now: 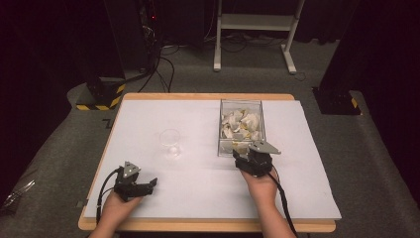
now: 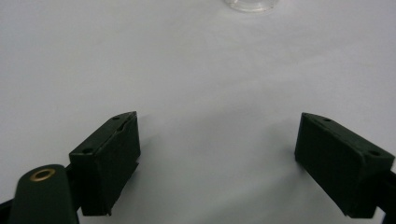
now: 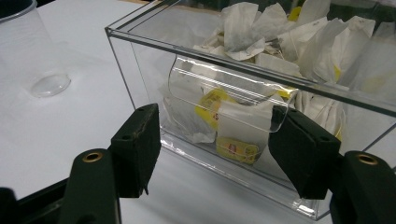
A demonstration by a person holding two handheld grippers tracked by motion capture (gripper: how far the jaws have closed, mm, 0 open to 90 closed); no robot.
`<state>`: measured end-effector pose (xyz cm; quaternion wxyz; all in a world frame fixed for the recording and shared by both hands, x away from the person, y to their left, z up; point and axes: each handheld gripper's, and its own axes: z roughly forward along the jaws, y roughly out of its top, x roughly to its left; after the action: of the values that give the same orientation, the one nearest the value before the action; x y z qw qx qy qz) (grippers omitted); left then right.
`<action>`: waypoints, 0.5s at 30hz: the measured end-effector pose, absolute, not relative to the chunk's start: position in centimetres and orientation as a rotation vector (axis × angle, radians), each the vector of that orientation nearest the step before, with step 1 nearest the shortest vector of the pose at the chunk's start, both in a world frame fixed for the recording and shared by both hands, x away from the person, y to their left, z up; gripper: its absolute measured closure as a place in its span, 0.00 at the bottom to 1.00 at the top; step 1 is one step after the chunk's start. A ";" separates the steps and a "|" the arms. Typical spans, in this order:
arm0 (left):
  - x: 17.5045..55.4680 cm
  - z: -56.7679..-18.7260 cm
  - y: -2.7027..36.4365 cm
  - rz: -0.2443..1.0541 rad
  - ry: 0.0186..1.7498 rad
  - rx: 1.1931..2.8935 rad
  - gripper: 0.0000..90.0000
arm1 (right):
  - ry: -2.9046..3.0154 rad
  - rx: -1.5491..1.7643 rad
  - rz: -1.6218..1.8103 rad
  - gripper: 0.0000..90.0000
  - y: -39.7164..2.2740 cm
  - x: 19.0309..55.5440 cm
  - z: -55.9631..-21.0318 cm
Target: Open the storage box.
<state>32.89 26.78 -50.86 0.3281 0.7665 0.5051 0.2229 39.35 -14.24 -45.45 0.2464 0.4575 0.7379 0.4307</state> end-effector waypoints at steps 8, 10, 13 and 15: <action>32.9 -50.9 26.8 0.585 1.323 2.006 0.16 | 2.017 1.230 1.183 0.39 -14.4 38.4 -45.5; 32.9 -50.9 26.8 0.585 1.323 2.007 0.16 | 2.016 1.232 1.181 0.38 -14.3 38.1 -45.5; 32.9 -50.9 26.8 0.585 1.323 2.007 0.16 | 2.014 1.228 1.186 0.38 -14.3 37.6 -45.6; 32.9 -50.9 26.8 0.584 1.322 2.007 0.16 | 2.015 1.222 1.185 0.38 -14.4 37.4 -45.6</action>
<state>32.88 26.77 -50.86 0.3279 0.7665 0.5051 0.2232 37.35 -14.36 -45.57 0.2494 0.4485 0.7399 0.4350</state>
